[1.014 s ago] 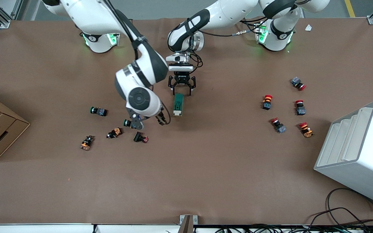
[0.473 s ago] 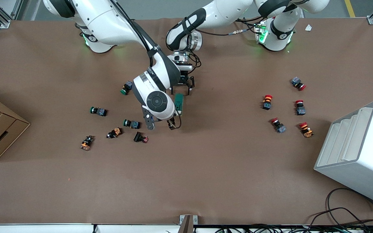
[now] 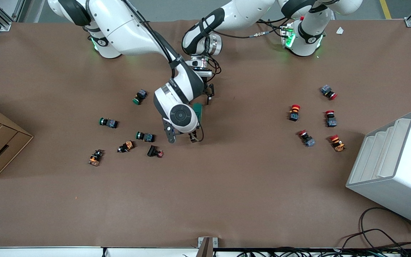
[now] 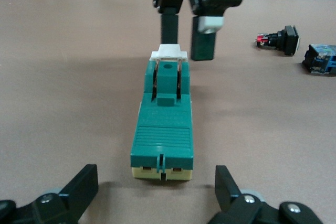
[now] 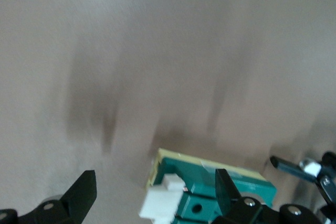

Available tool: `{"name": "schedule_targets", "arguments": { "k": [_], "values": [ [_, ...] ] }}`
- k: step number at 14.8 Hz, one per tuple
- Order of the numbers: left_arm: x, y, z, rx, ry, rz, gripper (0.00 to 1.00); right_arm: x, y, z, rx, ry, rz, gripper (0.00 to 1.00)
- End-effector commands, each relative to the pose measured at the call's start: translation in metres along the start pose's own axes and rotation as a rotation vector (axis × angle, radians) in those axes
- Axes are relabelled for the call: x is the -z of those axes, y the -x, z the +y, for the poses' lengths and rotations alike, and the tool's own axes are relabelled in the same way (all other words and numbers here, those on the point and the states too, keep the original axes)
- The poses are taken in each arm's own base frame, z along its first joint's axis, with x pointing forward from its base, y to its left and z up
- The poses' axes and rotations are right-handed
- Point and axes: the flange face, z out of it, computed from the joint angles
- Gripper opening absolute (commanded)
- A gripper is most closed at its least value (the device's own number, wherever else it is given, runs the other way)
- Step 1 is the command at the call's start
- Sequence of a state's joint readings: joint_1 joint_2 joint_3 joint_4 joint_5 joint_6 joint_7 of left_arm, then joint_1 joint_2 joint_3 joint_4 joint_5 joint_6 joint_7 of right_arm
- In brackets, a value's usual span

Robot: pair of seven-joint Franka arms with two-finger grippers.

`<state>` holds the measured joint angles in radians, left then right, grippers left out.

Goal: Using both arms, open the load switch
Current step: 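Push the white lever handle down with the right gripper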

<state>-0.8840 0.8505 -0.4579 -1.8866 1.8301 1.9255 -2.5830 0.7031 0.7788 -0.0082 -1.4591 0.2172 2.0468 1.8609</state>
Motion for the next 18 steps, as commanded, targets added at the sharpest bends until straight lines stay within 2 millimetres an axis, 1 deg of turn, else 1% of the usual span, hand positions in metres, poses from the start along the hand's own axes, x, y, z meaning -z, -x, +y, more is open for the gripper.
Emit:
{"name": "schedule_targets", "arguments": {
  "k": [1,5,10,11,13,15,18],
  "values": [
    [-0.001,0.030,-0.001,0.010,0.008,-0.020,0.97,-0.001,0.010,0.008,-0.019,0.058,-0.015,1.00],
    [-0.001,0.029,-0.001,0.011,0.008,-0.018,0.97,0.001,0.018,0.020,0.000,0.149,0.014,1.00],
    [-0.002,0.028,-0.001,0.009,0.009,-0.016,0.97,0.034,0.020,0.022,0.014,0.216,0.015,1.00],
    [-0.002,0.028,0.000,0.011,0.008,-0.016,0.97,0.037,0.022,0.025,0.014,0.233,0.007,1.00],
    [-0.002,0.027,0.000,0.011,0.009,-0.015,0.97,0.035,0.035,0.032,0.029,0.245,0.007,1.00],
    [-0.002,0.025,0.000,0.011,0.009,-0.013,0.97,0.030,0.048,0.044,0.050,0.280,0.033,1.00],
    [-0.002,0.024,0.001,0.014,0.010,-0.012,0.97,0.028,0.048,0.048,0.055,0.304,0.047,1.00]
  ]
}}
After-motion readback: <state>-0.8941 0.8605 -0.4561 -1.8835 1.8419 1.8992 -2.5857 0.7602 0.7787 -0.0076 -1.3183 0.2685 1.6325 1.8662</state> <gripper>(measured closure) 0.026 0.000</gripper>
